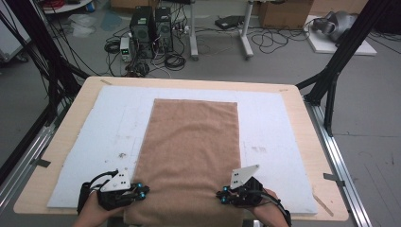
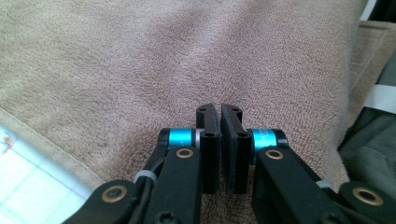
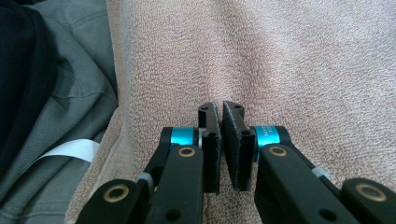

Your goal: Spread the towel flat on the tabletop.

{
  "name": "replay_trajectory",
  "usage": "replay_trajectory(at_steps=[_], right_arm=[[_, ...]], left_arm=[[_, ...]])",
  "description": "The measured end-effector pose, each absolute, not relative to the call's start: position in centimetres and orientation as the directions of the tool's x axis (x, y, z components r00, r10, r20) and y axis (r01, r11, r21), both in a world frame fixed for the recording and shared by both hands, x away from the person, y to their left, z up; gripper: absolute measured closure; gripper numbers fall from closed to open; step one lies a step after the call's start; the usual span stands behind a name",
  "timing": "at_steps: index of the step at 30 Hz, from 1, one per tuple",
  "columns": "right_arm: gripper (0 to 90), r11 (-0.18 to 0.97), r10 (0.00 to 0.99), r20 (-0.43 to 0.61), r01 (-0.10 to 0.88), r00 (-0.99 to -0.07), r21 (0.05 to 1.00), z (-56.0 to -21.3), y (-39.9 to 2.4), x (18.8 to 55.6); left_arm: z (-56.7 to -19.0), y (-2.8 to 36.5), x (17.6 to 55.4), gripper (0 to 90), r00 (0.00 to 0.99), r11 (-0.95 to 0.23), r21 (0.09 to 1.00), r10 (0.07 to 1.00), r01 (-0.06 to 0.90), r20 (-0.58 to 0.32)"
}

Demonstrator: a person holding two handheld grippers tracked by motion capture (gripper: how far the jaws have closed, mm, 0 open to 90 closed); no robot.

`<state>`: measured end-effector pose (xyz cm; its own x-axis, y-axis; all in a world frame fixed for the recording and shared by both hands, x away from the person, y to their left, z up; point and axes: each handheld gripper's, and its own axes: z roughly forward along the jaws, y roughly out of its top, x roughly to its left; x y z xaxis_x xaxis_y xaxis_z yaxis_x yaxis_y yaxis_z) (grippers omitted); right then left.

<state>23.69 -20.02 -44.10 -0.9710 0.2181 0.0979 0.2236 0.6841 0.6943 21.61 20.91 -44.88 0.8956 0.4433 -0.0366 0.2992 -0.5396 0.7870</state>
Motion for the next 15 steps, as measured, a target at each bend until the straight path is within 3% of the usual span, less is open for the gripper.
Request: replay_trajectory(at_steps=[7,10,15], right_arm=[[86.2,0.686,0.179,0.139,0.225,-0.974,0.692,-44.1,-20.1,23.3],[82.3,0.655,0.172,0.167,0.239,-0.971,0.717,-43.7,-20.6,23.5],[68.2,0.580,0.244,0.193,0.303,-0.950,0.757,-42.6,-21.6,24.6]], left_arm=[[-44.8,21.1,20.0,86.6,0.902,-0.537,0.788,0.429,0.301,-0.053],[-44.6,21.2,19.8,85.0,0.900,-0.522,0.795,0.431,0.310,-0.068],[-43.3,21.7,20.6,63.8,0.879,-0.475,0.816,0.471,0.330,-0.081]])
